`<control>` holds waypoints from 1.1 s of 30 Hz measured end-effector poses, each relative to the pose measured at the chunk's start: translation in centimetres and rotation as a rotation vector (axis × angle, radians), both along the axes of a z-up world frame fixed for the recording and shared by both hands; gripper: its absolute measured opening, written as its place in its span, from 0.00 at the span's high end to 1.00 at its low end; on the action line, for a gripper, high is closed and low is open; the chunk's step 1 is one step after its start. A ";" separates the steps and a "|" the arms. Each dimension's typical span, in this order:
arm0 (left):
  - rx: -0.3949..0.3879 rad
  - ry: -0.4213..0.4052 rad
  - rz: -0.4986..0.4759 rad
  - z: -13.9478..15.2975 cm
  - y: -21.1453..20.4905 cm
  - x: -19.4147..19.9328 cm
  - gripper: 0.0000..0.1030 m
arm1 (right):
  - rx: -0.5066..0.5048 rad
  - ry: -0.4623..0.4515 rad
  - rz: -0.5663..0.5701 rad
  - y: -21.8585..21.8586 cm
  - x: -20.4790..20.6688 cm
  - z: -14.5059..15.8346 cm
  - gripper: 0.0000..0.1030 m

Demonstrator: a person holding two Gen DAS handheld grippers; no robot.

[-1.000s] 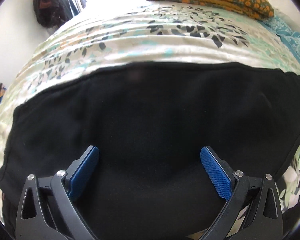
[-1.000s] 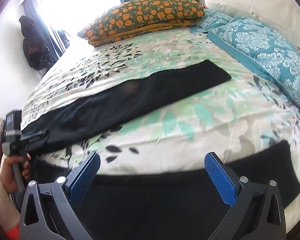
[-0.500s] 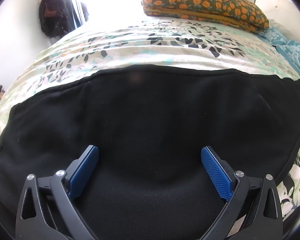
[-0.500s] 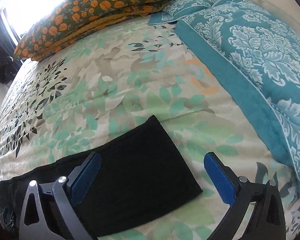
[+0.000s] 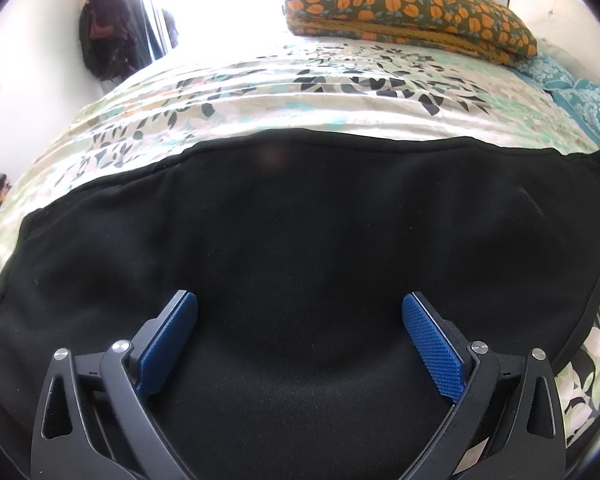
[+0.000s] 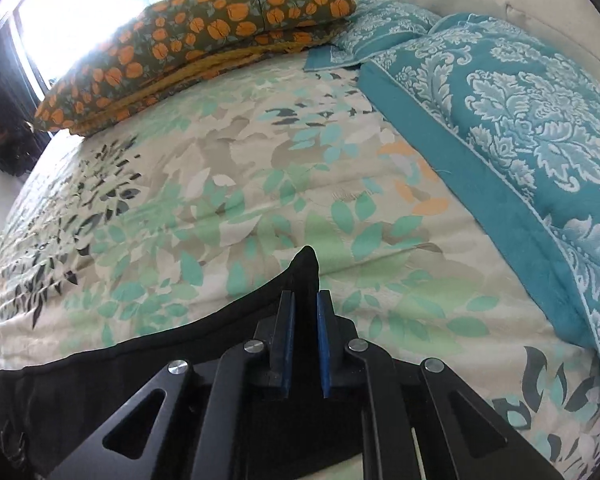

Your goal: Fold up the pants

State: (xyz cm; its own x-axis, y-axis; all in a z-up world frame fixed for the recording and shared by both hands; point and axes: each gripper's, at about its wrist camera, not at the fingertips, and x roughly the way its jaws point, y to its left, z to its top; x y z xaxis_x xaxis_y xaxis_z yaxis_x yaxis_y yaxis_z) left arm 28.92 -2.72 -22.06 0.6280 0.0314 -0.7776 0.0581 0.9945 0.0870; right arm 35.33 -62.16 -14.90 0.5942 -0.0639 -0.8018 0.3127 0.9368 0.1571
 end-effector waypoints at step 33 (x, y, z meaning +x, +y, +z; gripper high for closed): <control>-0.275 0.257 -0.016 6.4 6.5 -19.2 0.02 | 0.473 -0.039 -0.254 13.5 -43.8 -0.5 0.41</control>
State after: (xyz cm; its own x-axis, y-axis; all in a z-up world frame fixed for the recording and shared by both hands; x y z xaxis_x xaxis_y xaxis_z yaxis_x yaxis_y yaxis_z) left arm 9.73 3.81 -15.62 0.4103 -0.2089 -0.8877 0.0589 0.9774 -0.2028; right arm -8.46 -48.64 -15.39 0.6370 0.1528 -0.7556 0.5060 0.6565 0.5594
